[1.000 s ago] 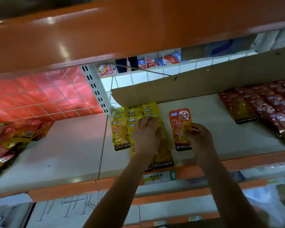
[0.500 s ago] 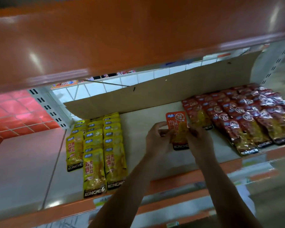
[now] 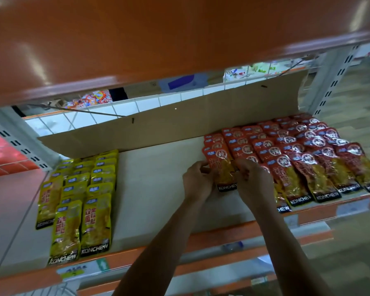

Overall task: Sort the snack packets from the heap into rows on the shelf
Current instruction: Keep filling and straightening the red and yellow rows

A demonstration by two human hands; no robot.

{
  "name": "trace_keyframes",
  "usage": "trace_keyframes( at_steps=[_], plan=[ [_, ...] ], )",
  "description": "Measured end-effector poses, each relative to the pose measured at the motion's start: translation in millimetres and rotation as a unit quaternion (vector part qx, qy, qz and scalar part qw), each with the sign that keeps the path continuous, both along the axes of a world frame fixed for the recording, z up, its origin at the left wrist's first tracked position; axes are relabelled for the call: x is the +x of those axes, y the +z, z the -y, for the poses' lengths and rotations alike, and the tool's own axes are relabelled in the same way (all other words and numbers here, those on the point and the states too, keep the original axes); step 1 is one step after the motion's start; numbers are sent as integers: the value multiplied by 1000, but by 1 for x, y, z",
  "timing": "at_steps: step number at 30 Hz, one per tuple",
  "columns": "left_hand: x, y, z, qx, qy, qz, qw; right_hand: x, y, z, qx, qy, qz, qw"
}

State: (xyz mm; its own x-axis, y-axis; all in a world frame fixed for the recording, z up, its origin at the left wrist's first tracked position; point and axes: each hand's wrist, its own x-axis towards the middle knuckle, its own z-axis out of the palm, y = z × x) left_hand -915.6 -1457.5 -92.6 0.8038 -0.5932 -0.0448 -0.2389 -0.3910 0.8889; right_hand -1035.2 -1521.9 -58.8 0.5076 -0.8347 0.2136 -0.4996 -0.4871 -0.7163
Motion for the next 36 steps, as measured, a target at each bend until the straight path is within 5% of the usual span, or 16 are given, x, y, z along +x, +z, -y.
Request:
trace_keyframes(
  at_steps=[5,10,36],
  plan=[
    [-4,-3,9,51,11,74,996,3,-5,5,-36,74,-37,996],
    [10,3,17,52,11,61,997,15,-14,2,-33,133,-89,986],
    [33,16,31,23,-56,62,996,31,-17,-12,-94,92,-234,963]
  ],
)
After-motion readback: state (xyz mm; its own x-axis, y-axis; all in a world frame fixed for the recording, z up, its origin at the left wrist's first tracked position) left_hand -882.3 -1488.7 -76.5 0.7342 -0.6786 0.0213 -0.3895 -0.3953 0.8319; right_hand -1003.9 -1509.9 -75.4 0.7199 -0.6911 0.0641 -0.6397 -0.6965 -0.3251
